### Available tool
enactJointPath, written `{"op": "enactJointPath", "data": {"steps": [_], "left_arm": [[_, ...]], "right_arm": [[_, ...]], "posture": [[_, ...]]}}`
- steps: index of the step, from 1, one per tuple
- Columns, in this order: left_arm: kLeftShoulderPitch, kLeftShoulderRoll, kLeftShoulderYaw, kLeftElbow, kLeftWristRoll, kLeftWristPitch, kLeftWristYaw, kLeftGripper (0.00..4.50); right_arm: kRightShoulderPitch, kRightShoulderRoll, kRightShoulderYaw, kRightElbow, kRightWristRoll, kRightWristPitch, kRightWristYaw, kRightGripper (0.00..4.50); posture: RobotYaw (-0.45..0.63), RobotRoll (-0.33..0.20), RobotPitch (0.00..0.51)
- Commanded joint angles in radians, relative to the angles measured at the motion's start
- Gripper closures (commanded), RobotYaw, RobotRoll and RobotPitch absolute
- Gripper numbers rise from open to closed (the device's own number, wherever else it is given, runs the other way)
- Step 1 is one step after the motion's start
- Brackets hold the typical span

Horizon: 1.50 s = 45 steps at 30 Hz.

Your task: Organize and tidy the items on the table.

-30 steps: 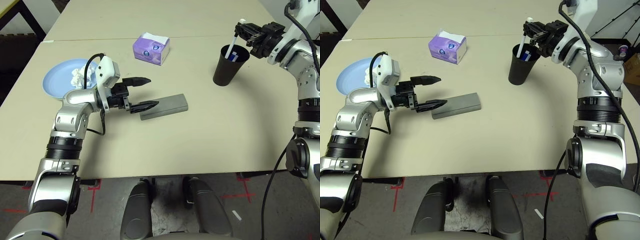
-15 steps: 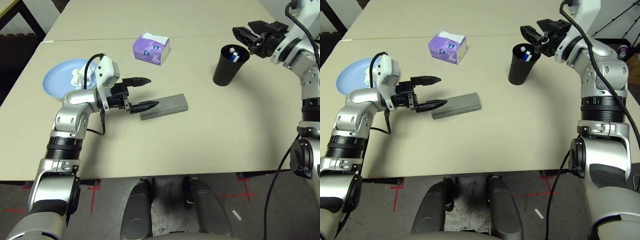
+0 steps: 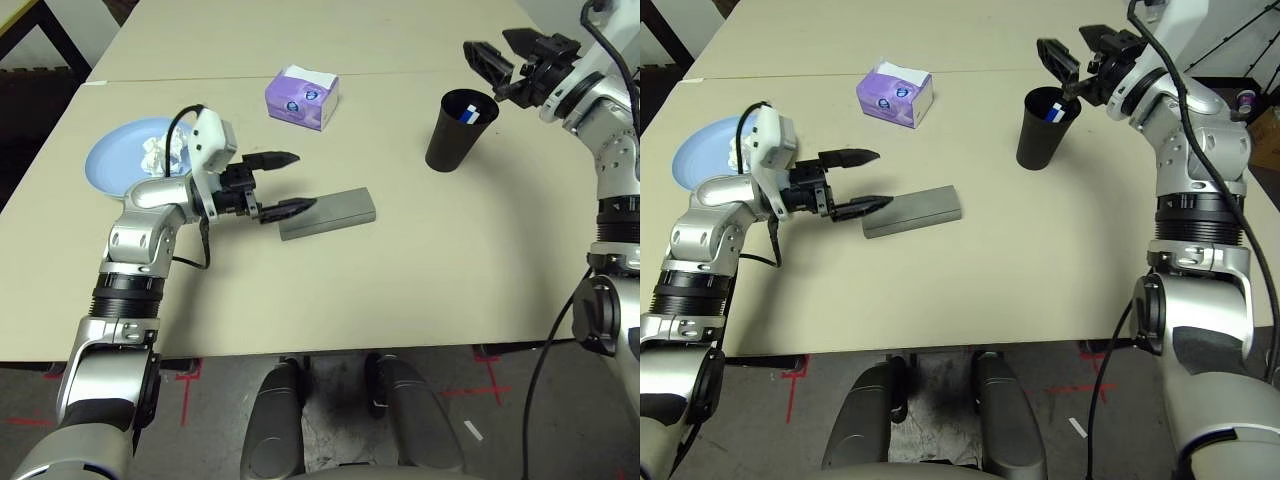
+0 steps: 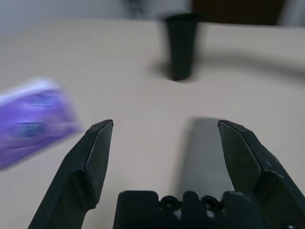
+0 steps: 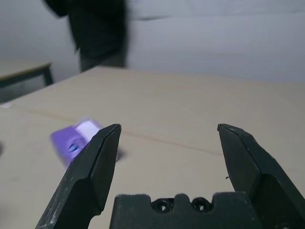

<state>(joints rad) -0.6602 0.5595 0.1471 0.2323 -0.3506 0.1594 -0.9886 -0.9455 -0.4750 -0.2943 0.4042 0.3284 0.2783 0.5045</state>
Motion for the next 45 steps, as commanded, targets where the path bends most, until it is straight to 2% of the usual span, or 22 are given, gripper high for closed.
{"op": "enactJointPath", "data": {"steps": [1,8,16,23,28,37,45], "left_arm": [[0.045,-0.033,0.102,-0.037,0.026,-0.041,0.221,0.00],[0.156,-0.101,0.236,-0.091,0.113,-0.107,0.611,0.00],[0.234,-0.127,0.306,-0.036,0.159,-0.208,0.827,0.00],[0.286,-0.140,0.320,0.026,0.134,-0.299,0.839,0.00],[0.300,-0.113,0.321,0.072,0.098,-0.310,0.780,0.00],[0.294,-0.071,0.317,0.140,0.042,-0.315,0.657,0.00],[0.274,-0.068,0.318,0.163,0.046,-0.334,0.663,0.00]], "right_arm": [[0.081,0.037,-0.042,0.047,-0.044,-0.153,-0.122,0.03],[0.214,0.088,-0.071,0.124,-0.058,-0.330,-0.231,0.03],[0.228,0.085,-0.084,0.288,-0.060,-0.494,-0.241,0.03],[0.232,0.048,-0.071,0.455,-0.068,-0.611,-0.148,0.03],[0.219,0.019,-0.082,0.511,-0.049,-0.632,-0.084,0.03],[0.221,-0.043,-0.101,0.541,-0.011,-0.633,0.000,0.03],[0.249,-0.041,-0.111,0.518,0.001,-0.633,-0.013,0.03]], "posture": [[-0.03,0.000,0.189],[-0.01,0.000,0.190],[-0.01,0.000,0.181],[0.00,0.000,0.171],[-0.01,0.000,0.162],[-0.02,0.000,0.152],[-0.03,0.000,0.147]]}}
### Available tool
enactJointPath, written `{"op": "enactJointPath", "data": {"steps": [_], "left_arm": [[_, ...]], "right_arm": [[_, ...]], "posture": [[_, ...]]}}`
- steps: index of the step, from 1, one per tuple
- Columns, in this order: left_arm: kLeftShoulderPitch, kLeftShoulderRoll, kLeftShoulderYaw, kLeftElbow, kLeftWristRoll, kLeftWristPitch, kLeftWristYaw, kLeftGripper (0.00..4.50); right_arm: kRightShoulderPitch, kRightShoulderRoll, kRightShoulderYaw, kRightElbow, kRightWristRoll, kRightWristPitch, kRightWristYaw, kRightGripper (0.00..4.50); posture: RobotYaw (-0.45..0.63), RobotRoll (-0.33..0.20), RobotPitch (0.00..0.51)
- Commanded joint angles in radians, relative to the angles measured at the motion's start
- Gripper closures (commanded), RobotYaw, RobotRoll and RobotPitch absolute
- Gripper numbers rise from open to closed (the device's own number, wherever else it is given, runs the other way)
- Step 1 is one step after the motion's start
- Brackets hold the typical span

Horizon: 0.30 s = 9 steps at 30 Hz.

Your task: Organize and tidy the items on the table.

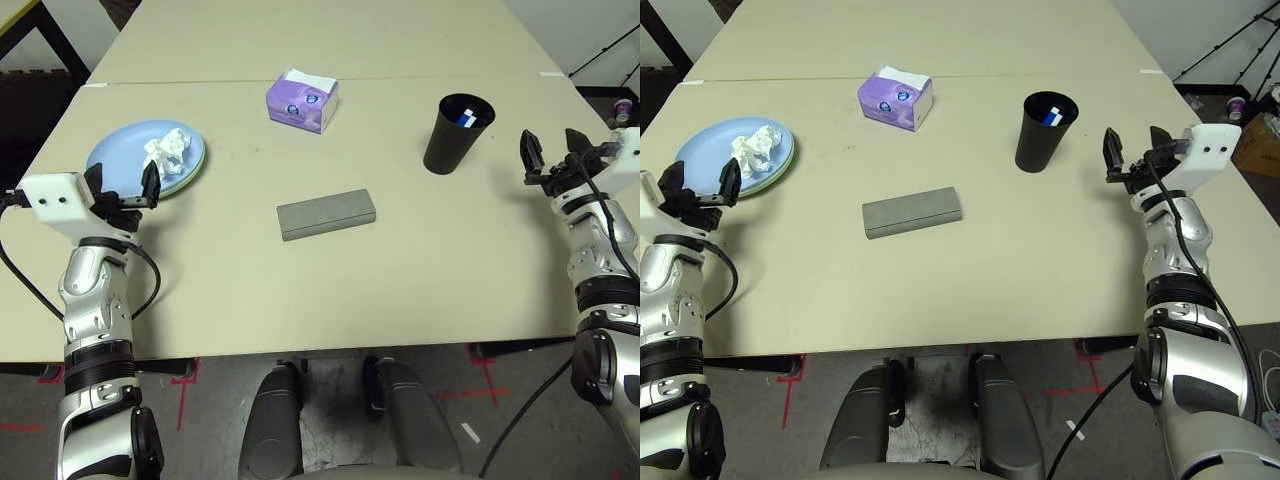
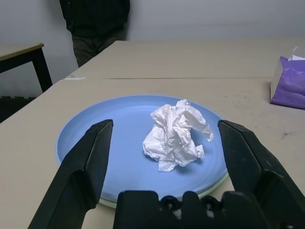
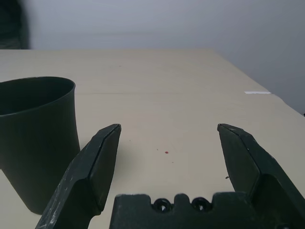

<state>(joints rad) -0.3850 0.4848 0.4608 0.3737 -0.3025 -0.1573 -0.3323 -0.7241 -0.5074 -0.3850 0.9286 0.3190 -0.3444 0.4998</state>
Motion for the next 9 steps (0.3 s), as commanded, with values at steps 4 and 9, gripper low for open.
{"op": "enactJointPath", "data": {"steps": [4,9], "left_arm": [[-0.003,0.005,0.002,0.027,-0.002,-0.024,0.010,0.00],[-0.007,0.008,0.001,0.032,-0.005,-0.024,0.005,0.00]], "right_arm": [[0.037,-0.005,-0.019,-0.017,0.010,-0.010,-0.015,0.03],[0.038,-0.009,-0.018,-0.021,0.011,-0.006,-0.020,0.03]], "posture": [[-0.03,0.000,0.145],[-0.03,0.000,0.144]]}}
